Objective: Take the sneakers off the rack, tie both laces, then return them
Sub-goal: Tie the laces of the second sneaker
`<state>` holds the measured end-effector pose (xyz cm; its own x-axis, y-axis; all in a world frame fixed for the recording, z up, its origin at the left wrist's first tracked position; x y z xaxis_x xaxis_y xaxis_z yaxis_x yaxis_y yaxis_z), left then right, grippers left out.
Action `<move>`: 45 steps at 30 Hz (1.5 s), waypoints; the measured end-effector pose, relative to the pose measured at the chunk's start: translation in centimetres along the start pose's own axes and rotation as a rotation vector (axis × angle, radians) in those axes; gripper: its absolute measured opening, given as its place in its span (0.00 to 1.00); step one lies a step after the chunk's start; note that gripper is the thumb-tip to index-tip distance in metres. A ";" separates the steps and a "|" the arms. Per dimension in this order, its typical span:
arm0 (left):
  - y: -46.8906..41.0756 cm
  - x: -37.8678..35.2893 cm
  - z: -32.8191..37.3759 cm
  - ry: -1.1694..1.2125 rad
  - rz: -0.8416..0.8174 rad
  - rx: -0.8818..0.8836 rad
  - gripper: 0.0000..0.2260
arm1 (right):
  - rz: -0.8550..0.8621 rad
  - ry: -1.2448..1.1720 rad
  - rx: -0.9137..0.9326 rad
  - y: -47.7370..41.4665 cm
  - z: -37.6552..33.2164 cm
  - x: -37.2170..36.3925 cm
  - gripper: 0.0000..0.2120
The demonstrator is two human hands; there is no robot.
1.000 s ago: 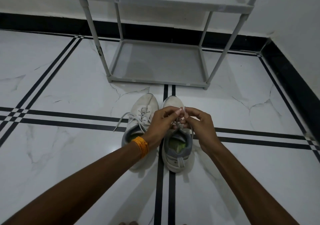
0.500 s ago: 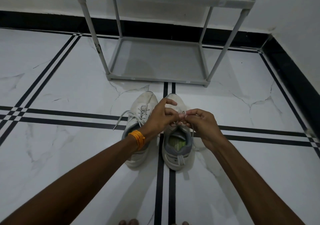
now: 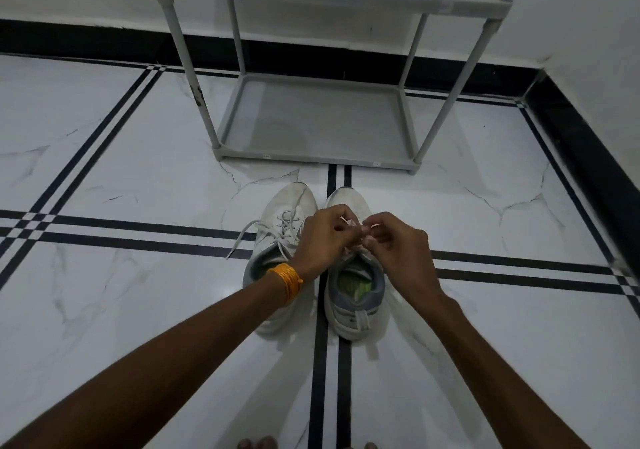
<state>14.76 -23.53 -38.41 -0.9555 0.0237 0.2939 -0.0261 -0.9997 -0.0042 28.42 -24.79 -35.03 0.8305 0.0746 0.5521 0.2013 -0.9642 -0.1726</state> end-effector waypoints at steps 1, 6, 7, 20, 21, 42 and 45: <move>0.1 0.0 0.4 -0.061 -0.001 -0.038 0.08 | 0.021 0.085 0.040 0.0 -0.4 -0.1 0.06; 0.5 -0.5 2.3 -0.380 -0.041 -0.282 0.05 | -0.040 0.342 -0.004 0.2 0.0 -2.2 0.09; 0.6 -0.7 2.8 -0.457 -0.046 -0.341 0.05 | -0.022 0.363 -0.023 0.1 0.1 -2.1 0.07; -0.6 -1.8 2.5 -0.627 -0.186 -0.204 0.11 | -0.047 0.223 -0.067 -0.3 2.5 -0.4 0.09; -0.8 -1.6 1.8 -0.534 -0.210 -0.102 0.12 | -0.021 0.197 -0.055 -0.2 2.3 -0.1 0.08; -2.0 4.1 -0.2 -0.596 0.109 0.034 0.07 | -0.110 0.387 -0.016 0.6 1.6 3.0 0.11; -1.5 4.0 0.3 -0.693 0.137 -0.053 0.11 | -0.161 0.438 -0.072 2.5 3.5 2.6 0.11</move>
<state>11.09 -21.93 -36.98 -0.5449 -0.1325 0.8280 0.0497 -0.9908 -0.1259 32.91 -26.13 -36.91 0.4912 0.1248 0.8621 0.2602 -0.9655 -0.0085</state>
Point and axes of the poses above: each hand's wrist, its own y-axis away from the middle knuckle, its own x-axis out of the back of the hand, z = x × y, the point moved 9 cm from there along -y, towards the middle knuckle, and after that the axes turned 4 degrees about -y, right-handed, at the moved point
